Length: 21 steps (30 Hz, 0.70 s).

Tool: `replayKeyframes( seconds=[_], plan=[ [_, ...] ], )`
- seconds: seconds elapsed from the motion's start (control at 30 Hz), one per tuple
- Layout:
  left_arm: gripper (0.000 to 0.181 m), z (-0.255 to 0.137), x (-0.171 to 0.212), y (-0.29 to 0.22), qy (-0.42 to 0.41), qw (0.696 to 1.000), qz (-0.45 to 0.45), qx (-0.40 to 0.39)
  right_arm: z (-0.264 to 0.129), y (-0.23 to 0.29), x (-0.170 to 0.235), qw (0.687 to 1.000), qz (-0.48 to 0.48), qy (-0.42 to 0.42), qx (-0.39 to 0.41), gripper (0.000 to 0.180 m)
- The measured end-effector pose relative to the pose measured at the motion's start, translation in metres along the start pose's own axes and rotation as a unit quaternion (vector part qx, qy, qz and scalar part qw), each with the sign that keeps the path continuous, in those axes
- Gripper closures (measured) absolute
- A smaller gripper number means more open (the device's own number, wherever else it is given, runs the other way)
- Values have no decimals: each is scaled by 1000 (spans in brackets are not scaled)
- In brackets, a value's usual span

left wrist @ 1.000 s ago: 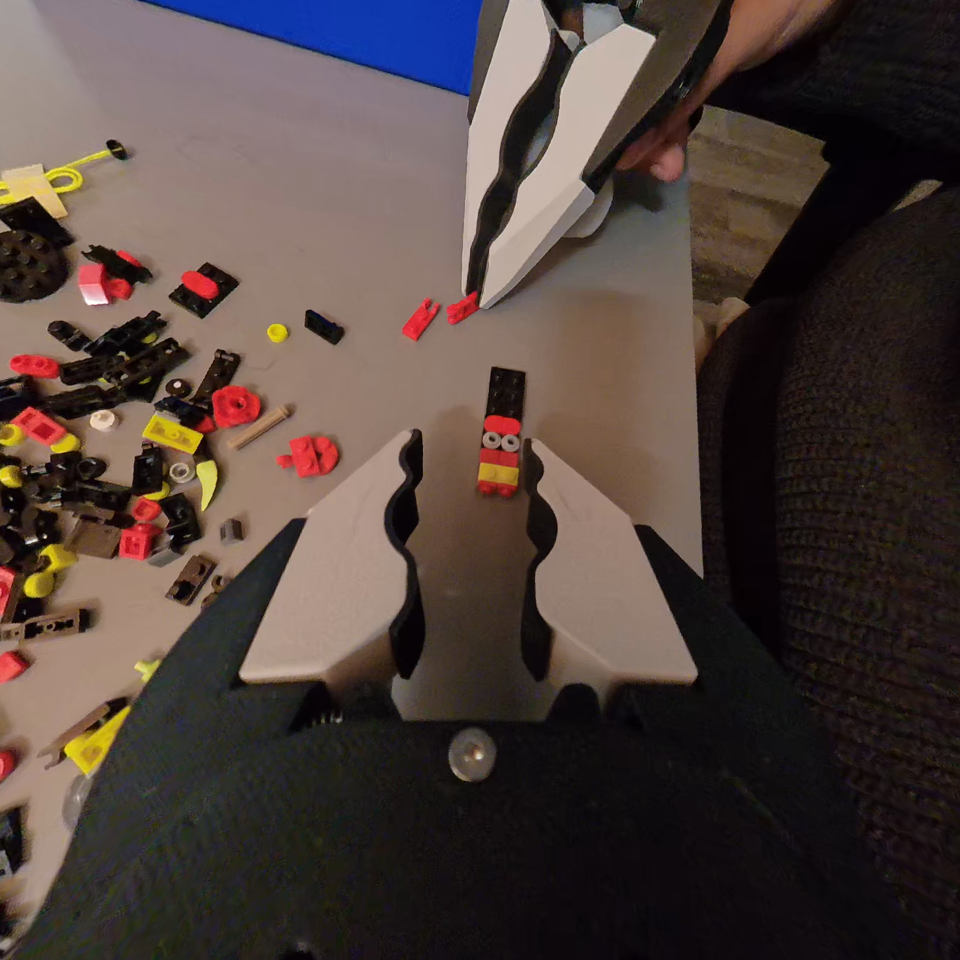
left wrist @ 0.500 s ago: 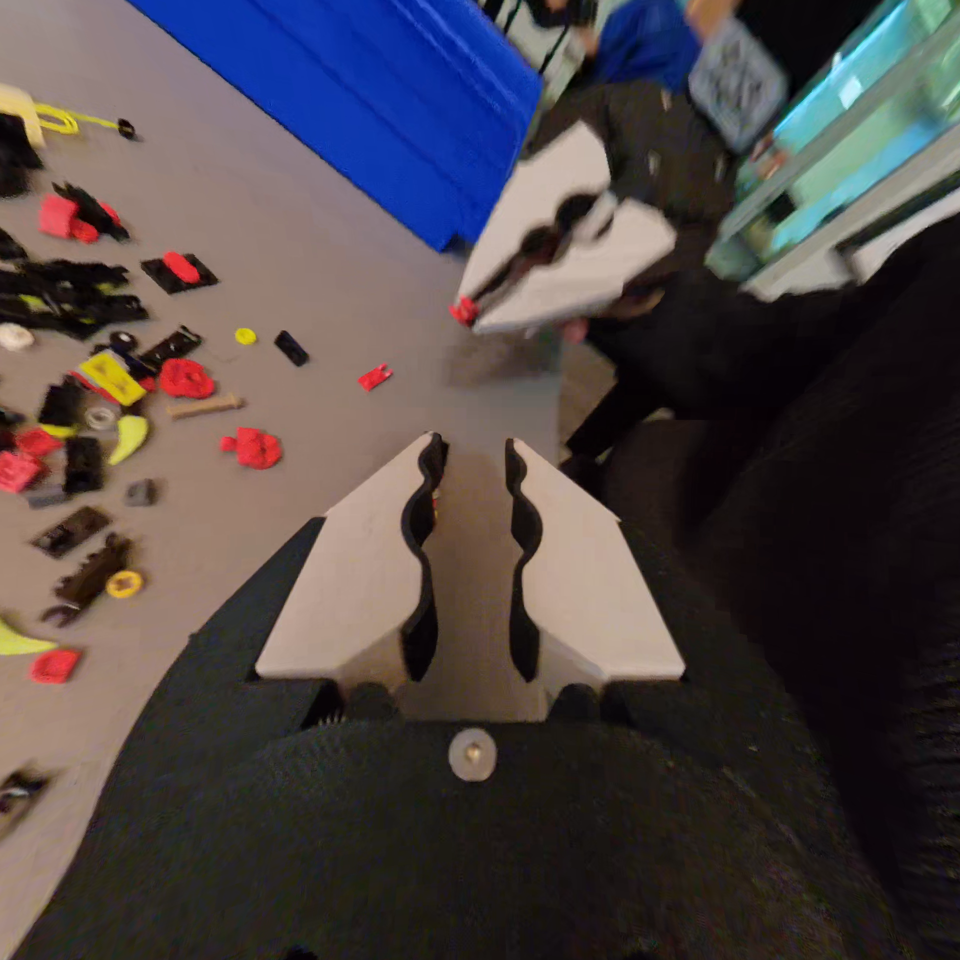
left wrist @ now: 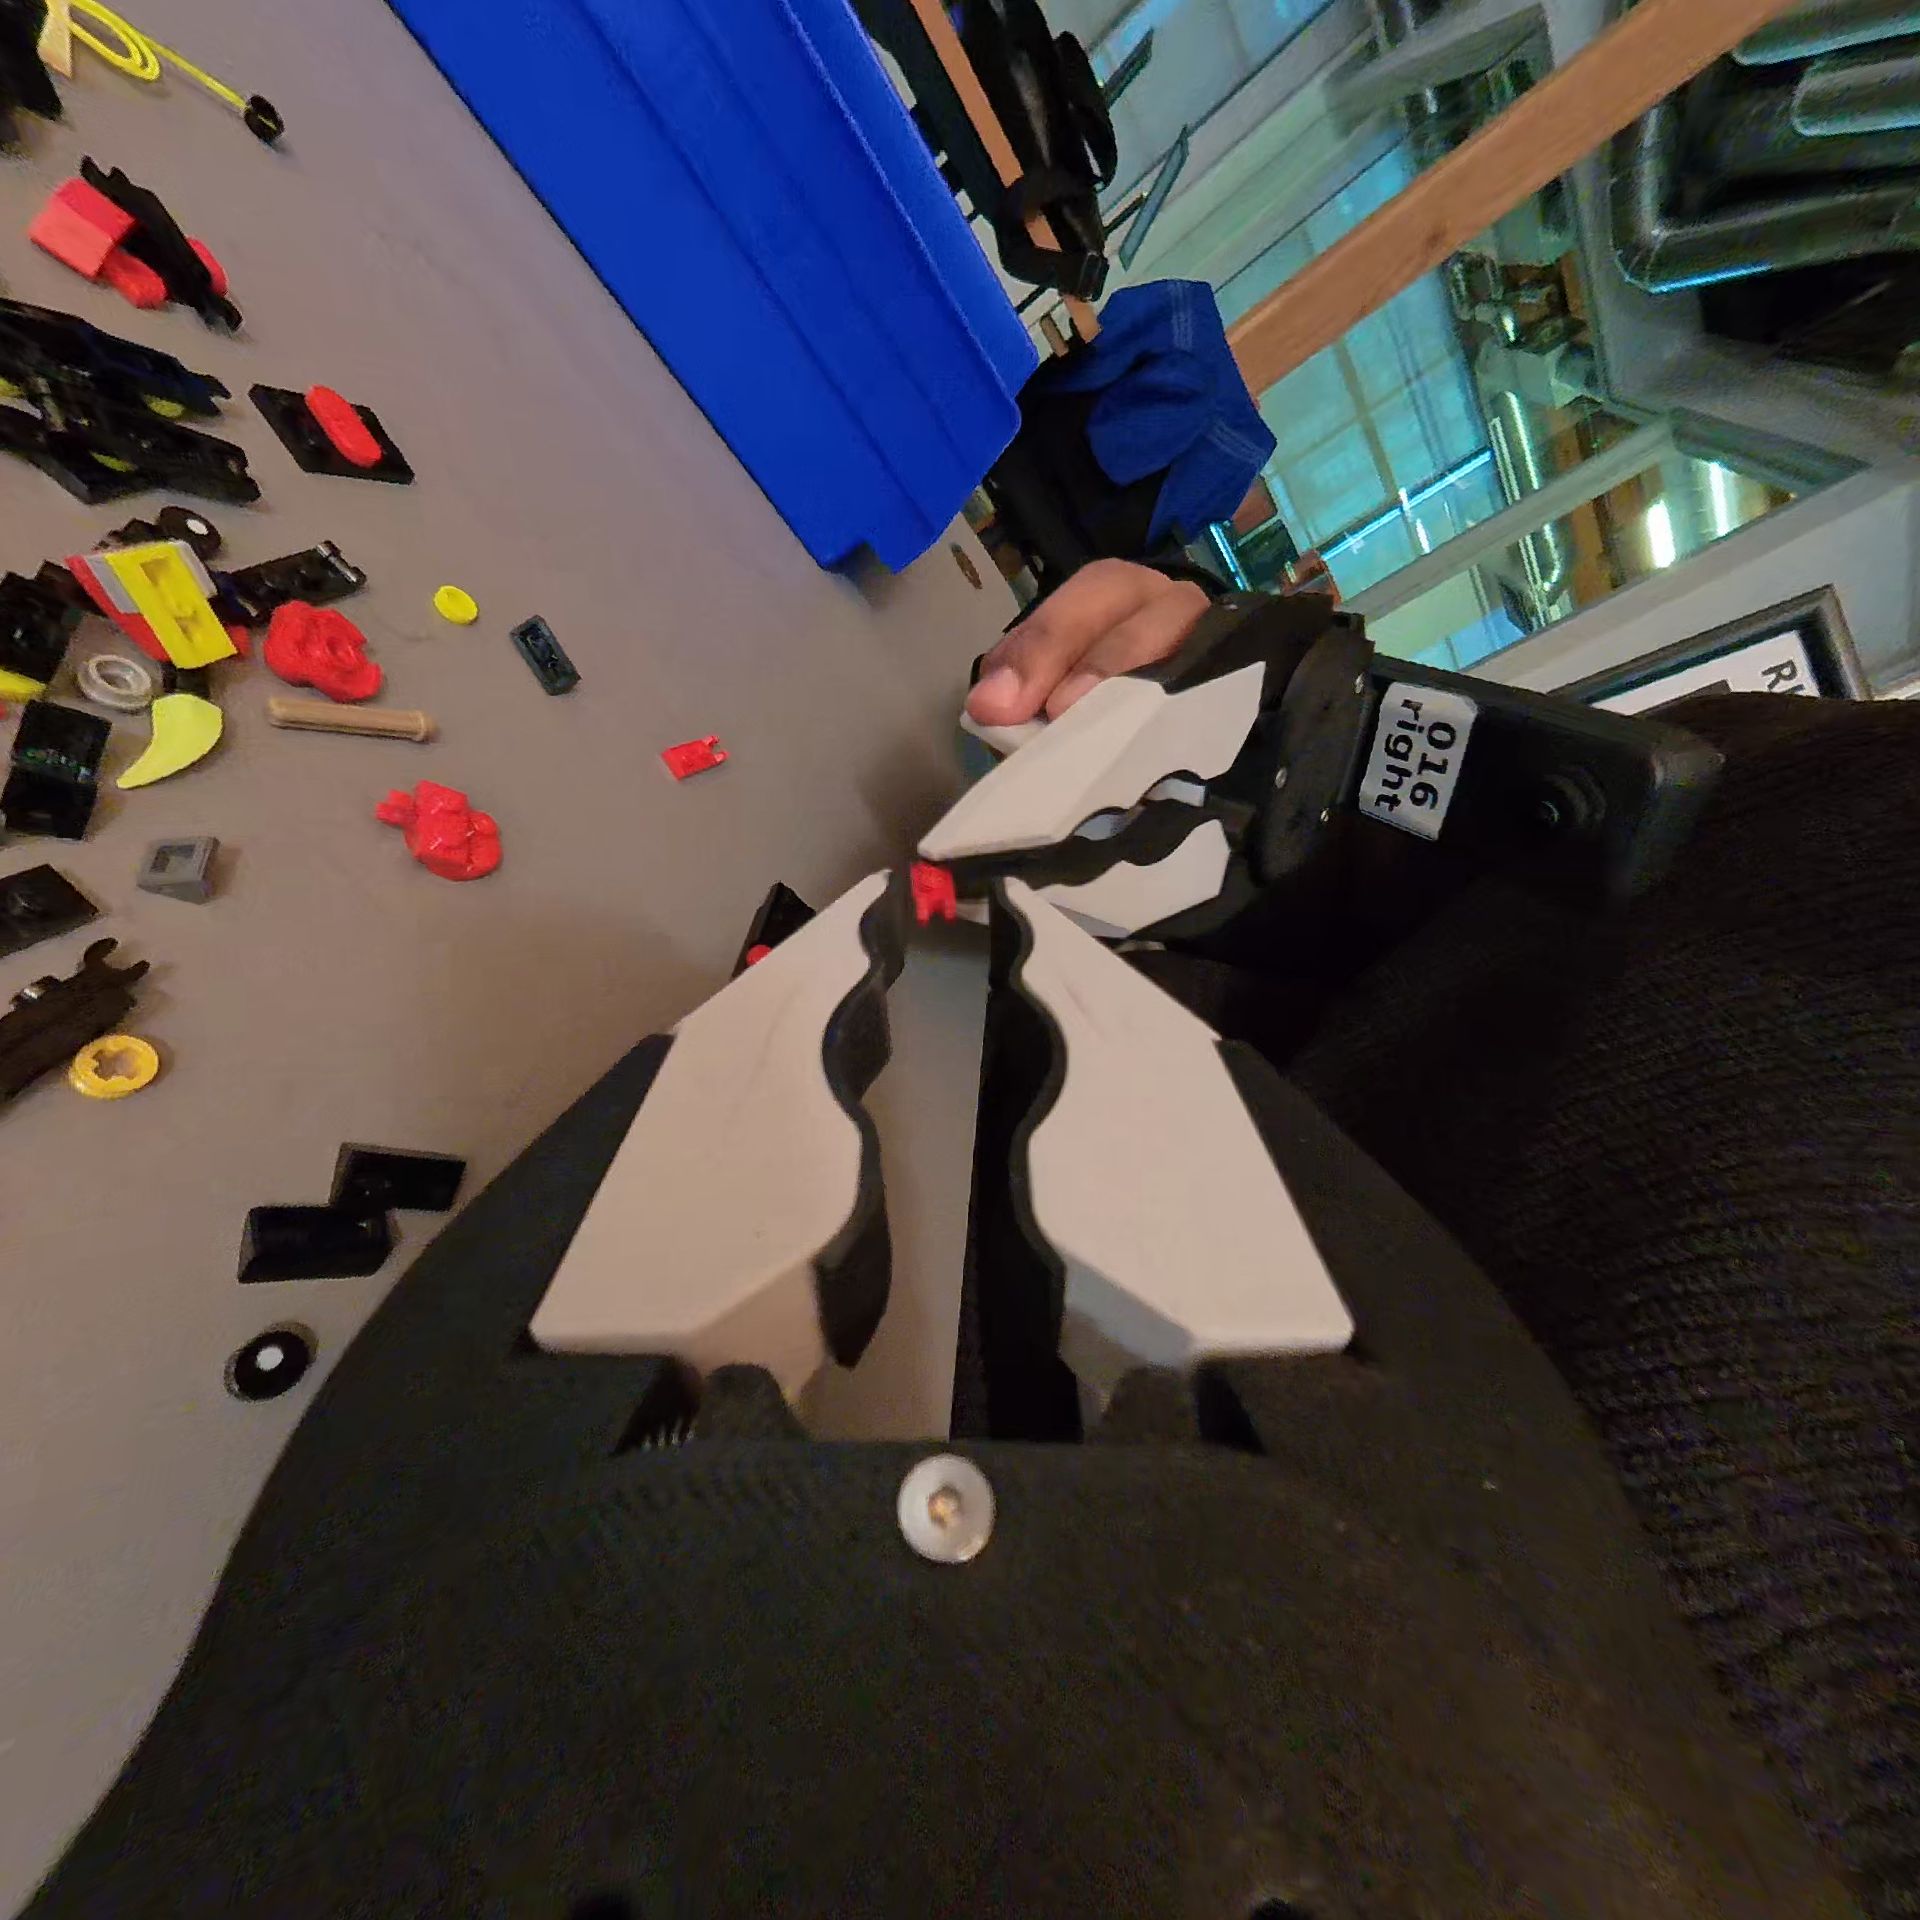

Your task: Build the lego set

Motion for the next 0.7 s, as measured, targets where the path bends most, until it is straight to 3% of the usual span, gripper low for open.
replayKeyframes(
  seconds=[0.07,0.27,0.37,0.47,0.7],
  plan=[
    [176,0,0,1,1,1000,2,-4,0,1,-1,1000,-1,-1,0,176],
    [176,2,0,1,8,1000,5,-9,-1,1,1,1000,3,1,-2,177],
    [167,1,0,4,10,1000,4,-17,-2,0,2,1000,1,4,2,176],
    [176,1,-1,4,11,1000,-1,-5,-2,-1,3,1000,7,3,2,176],
    [177,0,-1,4,11,1000,3,-5,-3,-2,5,999,35,-9,-9,176]
  ],
)
Point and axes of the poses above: each gripper's, where its closed fingertips meet, z out along the fingers, x out of its underside, y = z × x across the jaws, the point moved 9 cm from there along -z, back along the fingers, and after that the axes turned 10 degrees about -z, right-handed, at the moved point
